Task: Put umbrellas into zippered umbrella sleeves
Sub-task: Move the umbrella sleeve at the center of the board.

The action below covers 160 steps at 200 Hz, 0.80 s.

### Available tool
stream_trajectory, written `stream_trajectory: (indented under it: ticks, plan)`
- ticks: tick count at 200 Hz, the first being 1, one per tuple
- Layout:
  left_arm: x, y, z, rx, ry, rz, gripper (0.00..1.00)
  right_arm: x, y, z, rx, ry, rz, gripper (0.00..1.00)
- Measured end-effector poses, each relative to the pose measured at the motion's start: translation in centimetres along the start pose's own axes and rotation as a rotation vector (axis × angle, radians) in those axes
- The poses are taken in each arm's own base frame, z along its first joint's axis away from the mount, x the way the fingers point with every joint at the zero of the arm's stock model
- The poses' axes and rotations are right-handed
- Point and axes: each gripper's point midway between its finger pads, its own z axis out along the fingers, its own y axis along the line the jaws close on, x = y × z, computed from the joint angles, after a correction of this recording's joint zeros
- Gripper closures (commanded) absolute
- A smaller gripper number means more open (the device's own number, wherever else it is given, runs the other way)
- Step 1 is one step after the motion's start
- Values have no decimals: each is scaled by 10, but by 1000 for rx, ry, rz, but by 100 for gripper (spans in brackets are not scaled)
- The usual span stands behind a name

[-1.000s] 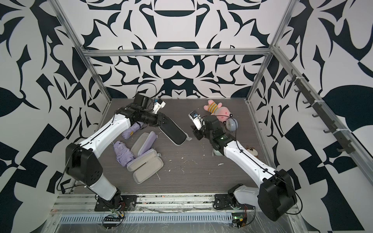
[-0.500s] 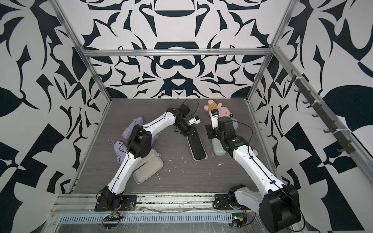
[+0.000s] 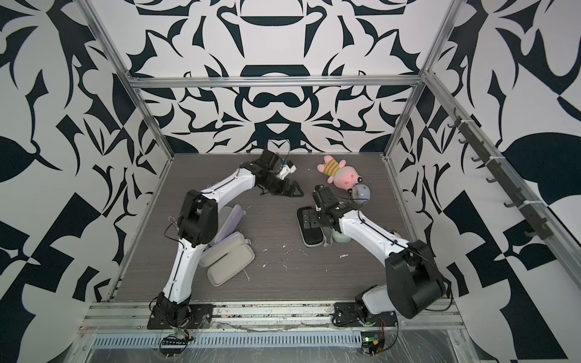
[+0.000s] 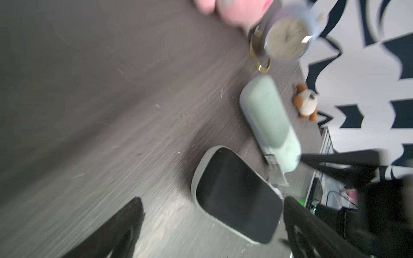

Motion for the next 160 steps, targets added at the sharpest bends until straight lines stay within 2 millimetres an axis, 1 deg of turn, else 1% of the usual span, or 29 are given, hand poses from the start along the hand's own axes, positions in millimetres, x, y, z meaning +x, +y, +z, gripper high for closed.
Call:
stream_trajectory:
  ticks: [2, 3, 6, 10, 13, 17, 20, 23, 30, 39, 48, 49, 62, 70, 75, 78, 85, 91, 98, 101, 109, 120, 128, 141, 154, 160]
  plan:
    - [-3, -1, -6, -11, -15, 7, 0, 0, 2, 2, 9, 6, -10, 0]
    - [-6, -1, -12, -21, -29, 12, 0, 0, 3, 3, 10, 8, -12, 0]
    - [-9, -2, -19, -33, -48, 18, 0, 0, 7, 6, 23, 18, -27, 0]
    - [-16, -4, -36, -71, -89, 34, 0, -1, 10, 11, 40, 29, -39, 0]
    - [-18, -4, -44, -91, -108, 40, 0, -2, 12, 13, 55, 35, -49, 0]
    - [-24, -5, -63, -138, -152, 56, 0, -3, 15, 19, 78, 46, -60, 1]
    - [-26, -4, -72, -161, -172, 62, 0, -3, 16, 21, 93, 52, -68, 1]
    - [-29, -3, -86, -201, -207, 73, 0, -4, 17, 25, 112, 58, -76, 1]
    - [-32, -1, -114, -283, -277, 92, 0, -5, 18, 32, 148, 70, -88, 2]
    - [-30, 0, -150, -384, -362, 103, 0, -4, 15, 41, 200, 84, -99, 5]
    - [-25, 4, -181, -467, -437, 95, 0, -1, 6, 47, 259, 99, -106, 8]
    - [-23, 5, -187, -481, -450, 89, 0, -1, 5, 47, 264, 100, -106, 8]
    - [-7, 15, -223, -555, -532, 24, 1, 2, -9, 51, 319, 119, -97, 13]
    - [4, 26, -240, -571, -570, -34, 8, 2, -21, 51, 349, 126, -86, 14]
    - [13, 38, -252, -584, -591, -77, 14, 1, -28, 51, 365, 127, -75, 14]
    - [18, 45, -258, -587, -601, -109, 20, 0, -32, 50, 373, 130, -68, 14]
    - [31, 63, -268, -599, -611, -175, 30, -2, -41, 49, 392, 130, -56, 13]
    - [41, 78, -274, -607, -611, -232, 35, -4, -45, 48, 398, 134, -50, 12]
    - [56, 96, -277, -623, -590, -294, 37, -8, -49, 45, 414, 131, -46, 10]
    - [61, 101, -277, -629, -580, -307, 37, -10, -51, 43, 422, 128, -48, 10]
    - [77, 111, -271, -629, -529, -367, 33, -16, -49, 38, 432, 120, -57, 8]
    - [93, 112, -258, -601, -451, -407, 27, -26, -37, 29, 433, 91, -81, 8]
    - [105, 108, -245, -571, -383, -426, 25, -33, -20, 22, 410, 63, -100, 8]
    - [124, 99, -228, -541, -279, -445, 24, -40, 16, 10, 338, 10, -124, 12]
    - [145, 87, -214, -531, -180, -453, 19, -36, 55, -1, 224, -12, -137, 16]
    - [155, 82, -210, -528, -137, -454, 19, -30, 78, -6, 145, -14, -144, 18]
